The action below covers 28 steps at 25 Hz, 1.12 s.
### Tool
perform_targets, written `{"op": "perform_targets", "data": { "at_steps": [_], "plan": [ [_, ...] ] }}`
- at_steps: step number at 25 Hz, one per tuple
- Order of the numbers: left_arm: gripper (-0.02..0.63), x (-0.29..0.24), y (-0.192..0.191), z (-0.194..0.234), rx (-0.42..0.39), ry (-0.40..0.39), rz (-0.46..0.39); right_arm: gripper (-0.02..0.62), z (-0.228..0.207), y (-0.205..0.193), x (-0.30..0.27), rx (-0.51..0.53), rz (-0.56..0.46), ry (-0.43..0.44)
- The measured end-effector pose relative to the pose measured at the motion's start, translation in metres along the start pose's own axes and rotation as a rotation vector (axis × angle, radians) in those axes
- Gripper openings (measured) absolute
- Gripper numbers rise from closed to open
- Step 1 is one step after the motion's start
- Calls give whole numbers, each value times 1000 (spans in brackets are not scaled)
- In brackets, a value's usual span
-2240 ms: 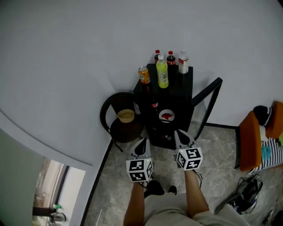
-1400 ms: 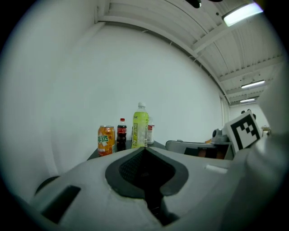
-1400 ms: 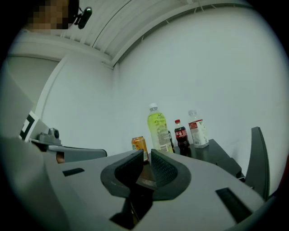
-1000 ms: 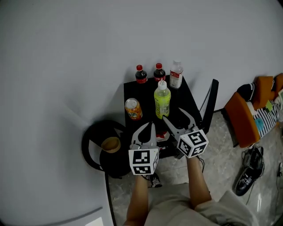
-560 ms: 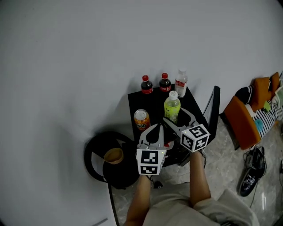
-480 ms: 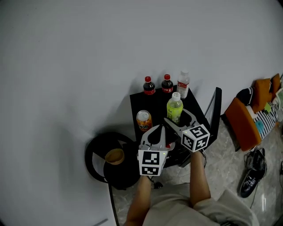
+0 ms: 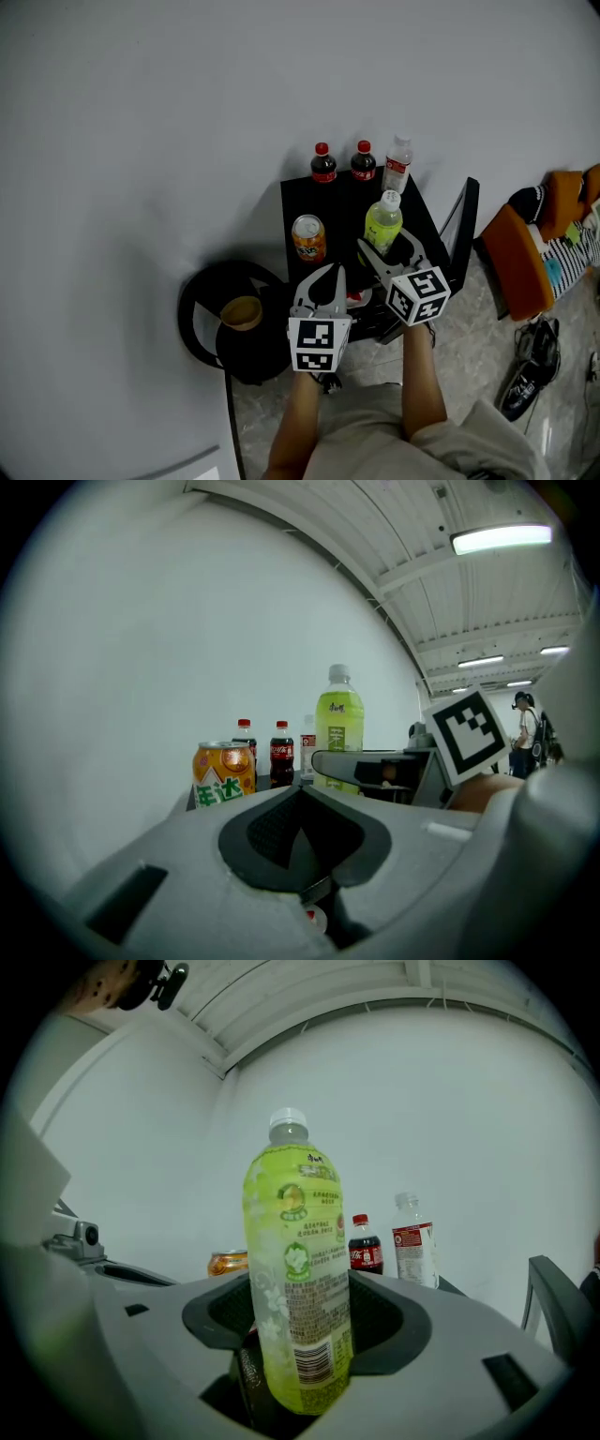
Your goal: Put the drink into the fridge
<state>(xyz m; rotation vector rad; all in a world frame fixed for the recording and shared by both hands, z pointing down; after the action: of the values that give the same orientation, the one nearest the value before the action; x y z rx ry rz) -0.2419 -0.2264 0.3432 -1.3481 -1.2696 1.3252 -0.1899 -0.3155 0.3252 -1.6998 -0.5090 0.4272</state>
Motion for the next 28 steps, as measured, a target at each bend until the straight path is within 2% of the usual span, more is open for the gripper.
{"op": "perform_targets", "data": {
  "at_steps": [4,9,15,18,23,28],
  "plan": [
    [9,6,-5,-17,31,37,16,282,6,-1,18,6,18,44],
    [9,15,-6,-41,102,101,-2,281,11,-2,49,12,43,129],
    [9,41,-16,-78,120,156,21,281,26,-7,93,-7,51,256],
    [9,58,-25,-96,131,178,46,281,31,-17,114,-13,63,274],
    [9,86,-49,-108,173,227,94,281,41,-35,143,-89,78,332],
    [9,104,-69,-111,152,261,123,281,46,-69,164,-49,95,361]
  ]
}}
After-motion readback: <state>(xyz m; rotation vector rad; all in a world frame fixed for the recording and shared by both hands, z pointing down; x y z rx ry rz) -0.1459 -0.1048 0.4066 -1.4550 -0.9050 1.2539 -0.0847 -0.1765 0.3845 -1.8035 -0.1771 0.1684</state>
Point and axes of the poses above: the fingertips, and each gripper's own axes: x backward along the fingers, z to its left, y out of its top, the point moved 1 cm from there along x, backward along the fingers, and after that the axes turned 5 degrees about -x, right-handed, at the moved point
